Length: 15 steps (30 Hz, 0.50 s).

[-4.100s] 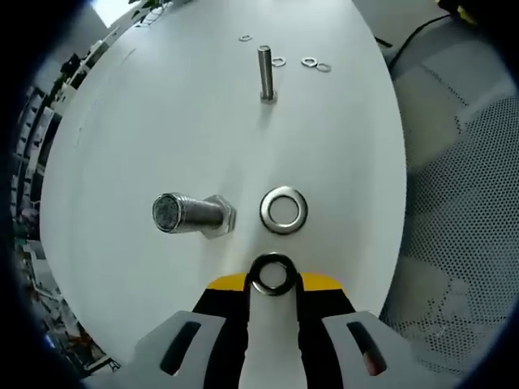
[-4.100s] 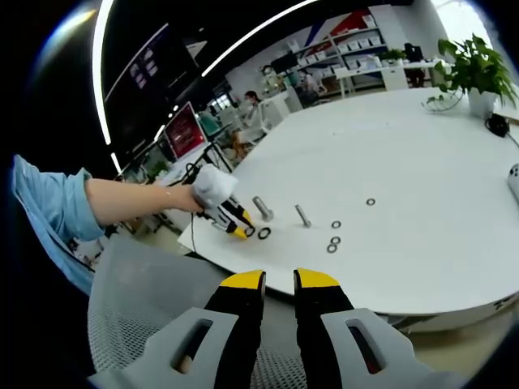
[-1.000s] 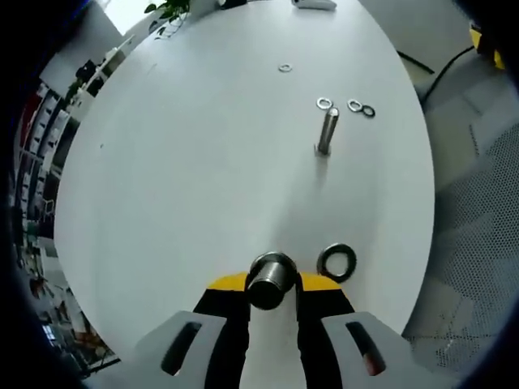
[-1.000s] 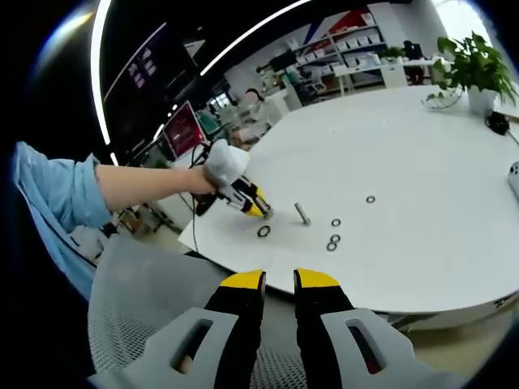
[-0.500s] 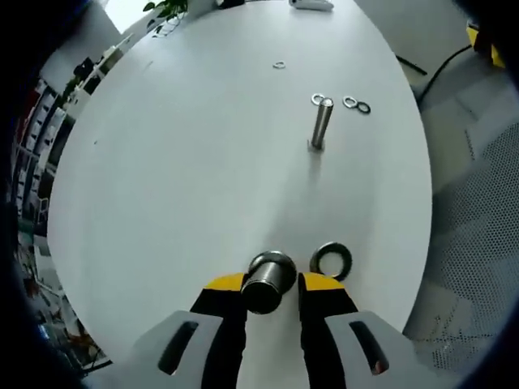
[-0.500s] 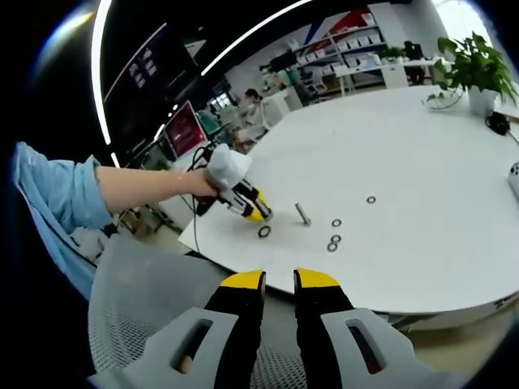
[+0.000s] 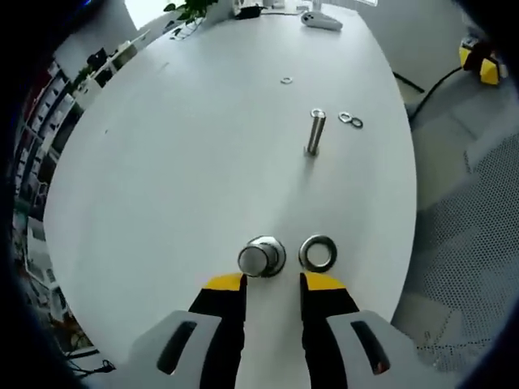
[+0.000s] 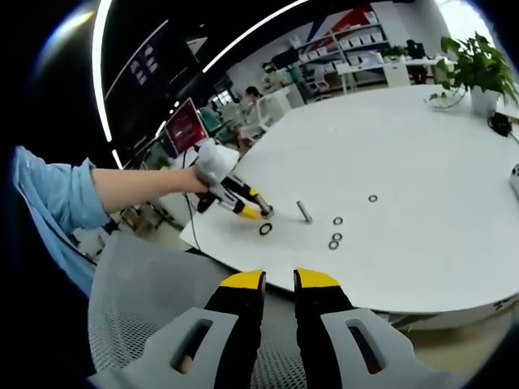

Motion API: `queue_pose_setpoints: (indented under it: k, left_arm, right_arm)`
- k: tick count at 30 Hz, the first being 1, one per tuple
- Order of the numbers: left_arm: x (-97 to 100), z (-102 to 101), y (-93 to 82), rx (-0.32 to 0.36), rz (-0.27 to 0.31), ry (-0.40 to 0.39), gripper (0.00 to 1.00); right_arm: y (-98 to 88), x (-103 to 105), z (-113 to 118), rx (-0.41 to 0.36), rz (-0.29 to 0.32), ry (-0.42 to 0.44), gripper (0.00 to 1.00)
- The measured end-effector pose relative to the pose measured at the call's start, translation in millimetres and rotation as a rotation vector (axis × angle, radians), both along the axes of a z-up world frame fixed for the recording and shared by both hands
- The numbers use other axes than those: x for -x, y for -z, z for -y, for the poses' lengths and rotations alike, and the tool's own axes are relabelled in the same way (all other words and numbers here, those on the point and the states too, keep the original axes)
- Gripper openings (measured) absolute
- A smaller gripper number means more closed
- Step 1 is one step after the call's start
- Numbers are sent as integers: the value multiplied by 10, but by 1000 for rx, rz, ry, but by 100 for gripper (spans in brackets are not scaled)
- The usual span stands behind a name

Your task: Place the washer onto the threaded stud by aligning its center hole with the stud, sliding it down to the base, and recovering from edge contact or off-axis alignment until the washer reaches the visible bottom stop.

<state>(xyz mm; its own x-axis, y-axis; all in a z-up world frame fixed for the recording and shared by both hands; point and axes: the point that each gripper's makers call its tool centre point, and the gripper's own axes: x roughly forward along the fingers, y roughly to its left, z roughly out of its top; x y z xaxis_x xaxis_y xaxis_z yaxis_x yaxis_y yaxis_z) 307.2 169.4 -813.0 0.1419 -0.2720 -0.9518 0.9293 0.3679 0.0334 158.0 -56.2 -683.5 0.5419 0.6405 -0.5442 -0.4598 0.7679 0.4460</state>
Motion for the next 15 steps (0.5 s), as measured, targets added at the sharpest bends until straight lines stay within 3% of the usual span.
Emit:
queue_pose_setpoints:
  k: [3, 15]
  left_arm:
    - [75, -26, -17, 5, -21, -24, 20]
    - [246, 59, -19, 27, -31, -6, 27]
  right_arm:
    - [-1, 1, -1, 0, 1, -1, 17]
    - [-11, -1, -5, -6, 6, -4, 17]
